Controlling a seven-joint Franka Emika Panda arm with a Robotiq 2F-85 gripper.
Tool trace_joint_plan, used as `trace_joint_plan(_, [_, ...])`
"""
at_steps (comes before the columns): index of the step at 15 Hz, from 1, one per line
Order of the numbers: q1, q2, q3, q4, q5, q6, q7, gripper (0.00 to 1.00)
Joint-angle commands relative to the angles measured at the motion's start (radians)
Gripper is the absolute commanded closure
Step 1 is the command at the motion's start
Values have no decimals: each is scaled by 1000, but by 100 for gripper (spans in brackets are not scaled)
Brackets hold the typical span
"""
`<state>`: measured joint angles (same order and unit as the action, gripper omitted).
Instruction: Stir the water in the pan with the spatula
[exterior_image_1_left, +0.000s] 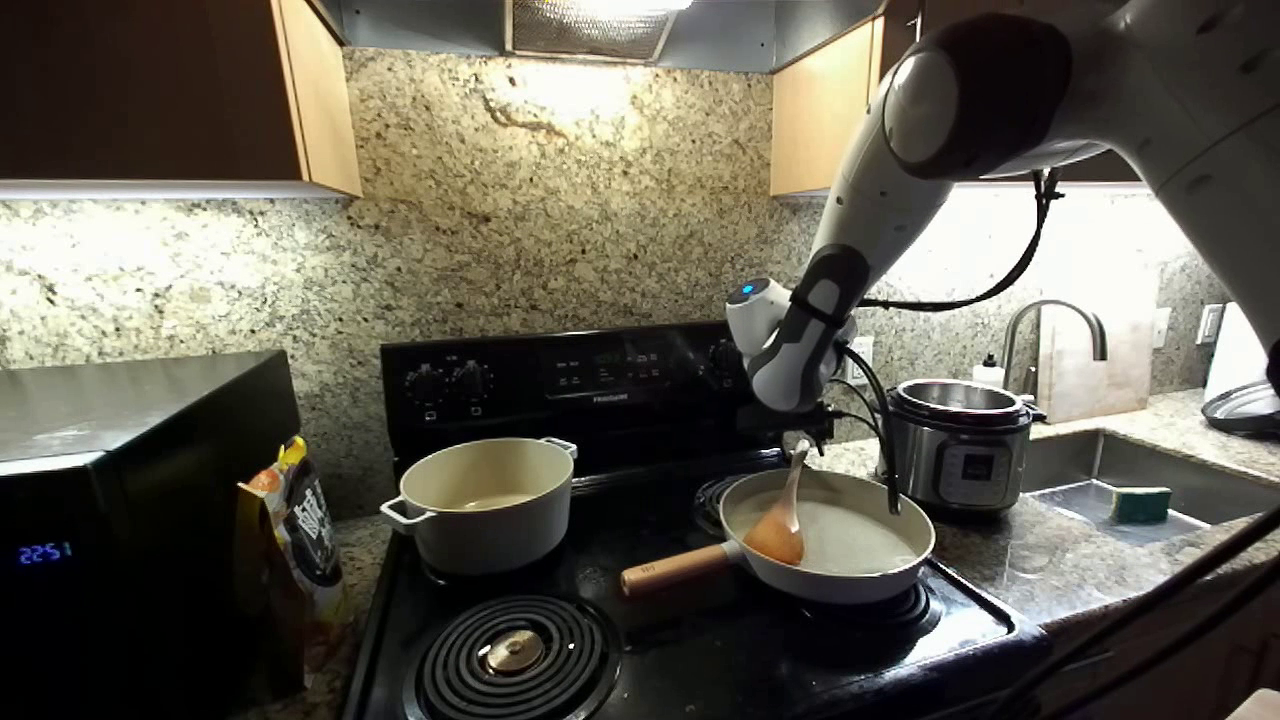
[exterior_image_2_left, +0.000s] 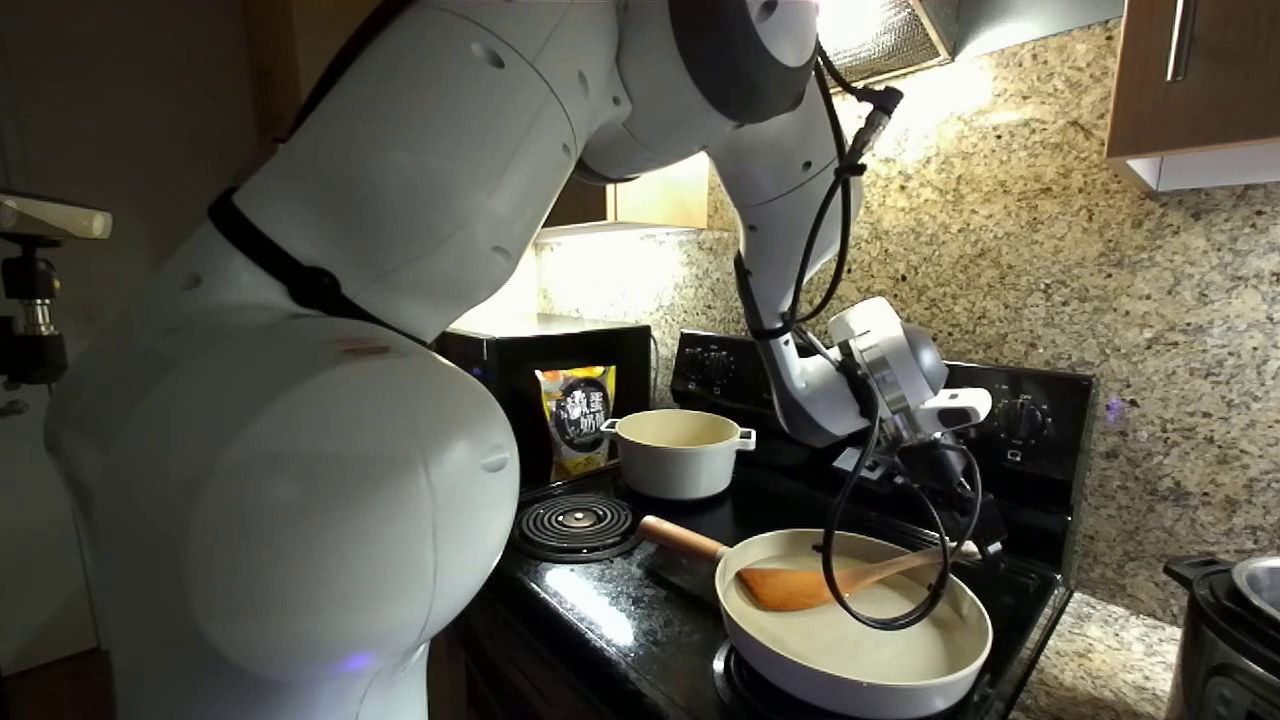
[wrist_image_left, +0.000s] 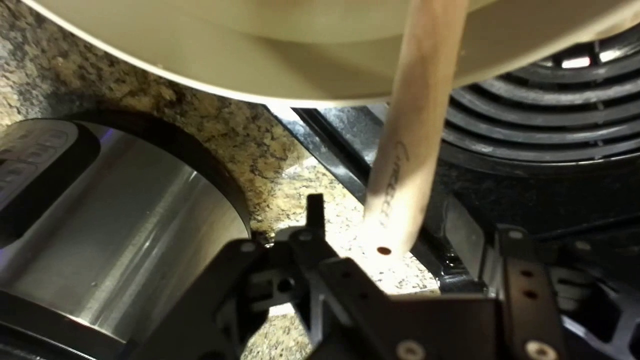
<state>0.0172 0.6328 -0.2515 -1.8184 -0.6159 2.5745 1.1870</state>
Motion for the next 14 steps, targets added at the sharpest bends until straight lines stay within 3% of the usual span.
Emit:
trace_joint_plan(1, [12, 5, -17, 6, 44, -3, -45, 5])
trace_joint_plan(2, [11, 4, -17, 5, 44, -2, -50, 0])
trace_joint_plan(14, [26, -44, -52, -36, 9, -6, -125, 0])
